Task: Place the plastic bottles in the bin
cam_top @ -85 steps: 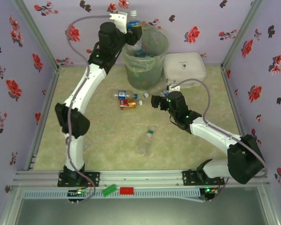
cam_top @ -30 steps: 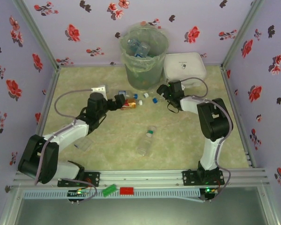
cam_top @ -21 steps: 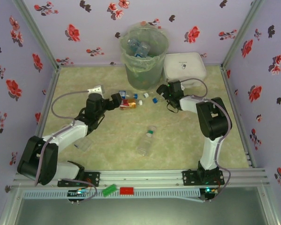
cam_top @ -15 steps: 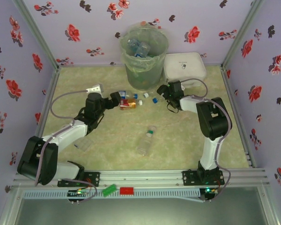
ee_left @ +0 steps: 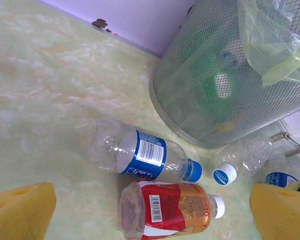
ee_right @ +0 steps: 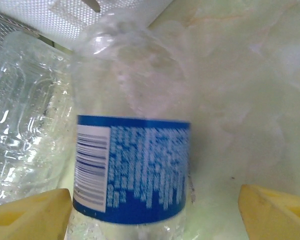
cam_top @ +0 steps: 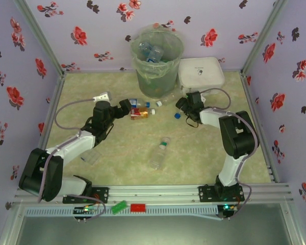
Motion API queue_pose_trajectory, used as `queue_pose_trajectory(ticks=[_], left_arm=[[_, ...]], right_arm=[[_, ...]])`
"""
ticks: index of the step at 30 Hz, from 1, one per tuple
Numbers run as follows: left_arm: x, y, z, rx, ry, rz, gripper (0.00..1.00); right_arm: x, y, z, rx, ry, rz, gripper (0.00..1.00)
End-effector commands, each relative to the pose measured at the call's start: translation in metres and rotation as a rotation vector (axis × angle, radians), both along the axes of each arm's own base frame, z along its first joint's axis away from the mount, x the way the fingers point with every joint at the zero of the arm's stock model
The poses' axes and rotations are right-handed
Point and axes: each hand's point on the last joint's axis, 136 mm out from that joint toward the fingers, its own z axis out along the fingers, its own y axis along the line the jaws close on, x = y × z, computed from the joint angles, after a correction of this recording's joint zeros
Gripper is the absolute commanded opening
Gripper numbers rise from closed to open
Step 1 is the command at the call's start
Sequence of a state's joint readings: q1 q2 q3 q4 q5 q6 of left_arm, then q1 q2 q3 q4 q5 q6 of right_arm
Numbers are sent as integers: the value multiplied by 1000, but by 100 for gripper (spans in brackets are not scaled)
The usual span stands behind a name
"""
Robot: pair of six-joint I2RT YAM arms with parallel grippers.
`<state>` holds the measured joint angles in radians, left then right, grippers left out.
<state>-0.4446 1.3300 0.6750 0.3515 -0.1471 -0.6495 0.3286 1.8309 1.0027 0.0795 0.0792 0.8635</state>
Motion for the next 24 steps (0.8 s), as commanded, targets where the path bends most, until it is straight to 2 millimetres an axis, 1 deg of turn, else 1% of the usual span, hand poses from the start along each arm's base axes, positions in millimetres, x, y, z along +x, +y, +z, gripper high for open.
queue_pose_trajectory(ticks=[1, 3, 6, 10, 15, 19, 21, 24], left_arm=[[7, 4, 14, -27, -38, 33, 100], [8, 4, 16, -30, -41, 33, 100], [6, 5, 18, -25, -42, 32, 100], [3, 7, 20, -20, -42, 34, 100], [0, 10, 21, -20, -47, 44, 100], [-1, 11, 20, -22, -44, 48, 100], [0, 11, 19, -22, -43, 49, 100], [0, 10, 16, -23, -39, 50, 100]], right_arm=[[-17, -22, -22, -82, 87, -29, 87], [-14, -22, -26, -81, 100, -30, 88], [-7, -25, -27, -81, 98, -38, 89], [1, -28, -25, -83, 88, -34, 86], [5, -27, -25, -77, 81, -5, 74], [3, -26, -23, -74, 69, 22, 63], [0, -24, -18, -67, 50, 36, 60], [-3, -26, -2, -72, 9, 49, 57]])
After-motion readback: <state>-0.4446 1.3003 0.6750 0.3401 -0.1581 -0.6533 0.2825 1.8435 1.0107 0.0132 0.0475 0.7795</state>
